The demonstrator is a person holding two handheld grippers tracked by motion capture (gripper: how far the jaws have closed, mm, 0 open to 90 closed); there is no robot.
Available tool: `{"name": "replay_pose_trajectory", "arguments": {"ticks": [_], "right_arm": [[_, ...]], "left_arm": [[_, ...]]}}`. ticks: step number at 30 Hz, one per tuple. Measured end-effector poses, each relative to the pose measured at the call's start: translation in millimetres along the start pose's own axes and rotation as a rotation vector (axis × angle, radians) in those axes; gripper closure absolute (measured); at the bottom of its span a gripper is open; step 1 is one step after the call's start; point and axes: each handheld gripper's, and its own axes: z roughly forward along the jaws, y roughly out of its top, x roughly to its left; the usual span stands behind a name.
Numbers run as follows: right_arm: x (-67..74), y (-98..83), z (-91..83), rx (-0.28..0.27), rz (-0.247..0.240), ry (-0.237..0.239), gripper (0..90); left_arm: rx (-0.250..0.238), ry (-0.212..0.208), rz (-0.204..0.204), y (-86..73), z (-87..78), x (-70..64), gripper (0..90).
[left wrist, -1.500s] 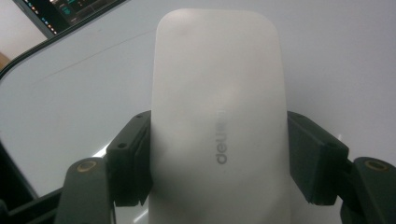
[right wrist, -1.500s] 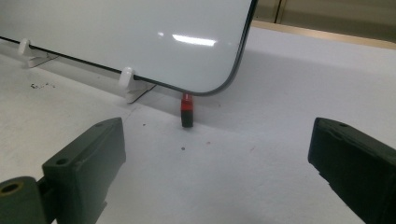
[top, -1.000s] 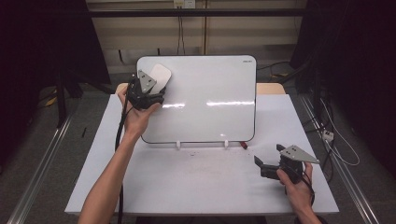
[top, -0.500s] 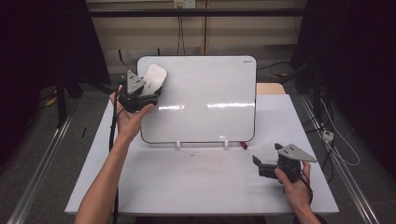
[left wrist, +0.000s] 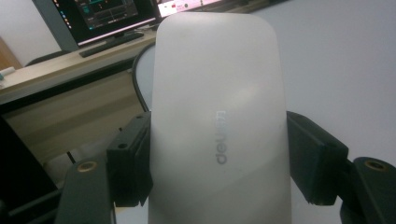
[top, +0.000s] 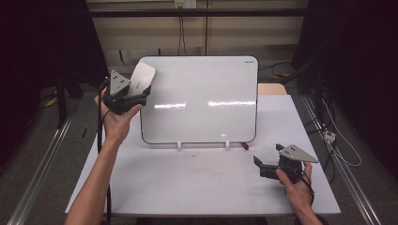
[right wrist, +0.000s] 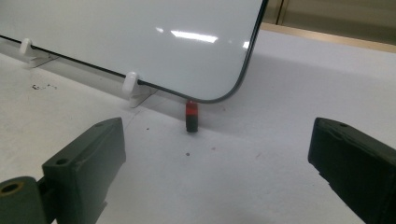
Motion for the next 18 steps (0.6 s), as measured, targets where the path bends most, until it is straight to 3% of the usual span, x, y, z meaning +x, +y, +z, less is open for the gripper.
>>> {"name": "replay_pose_trajectory", "arguments": {"ticks": [7, 18], "right_arm": [[0.4, -0.5, -0.7, -0.001, -0.002, -0.002, 4.0], [-0.2, 0.4, 0.2, -0.005, 0.007, -0.006, 3.9]], "left_arm": [[0.012, -0.007, 0.011, -5.2, -9.8, -5.5, 31.1], [0.022, -0.03, -0.012, -4.3, -23.0, -8.6, 31.2]]}}
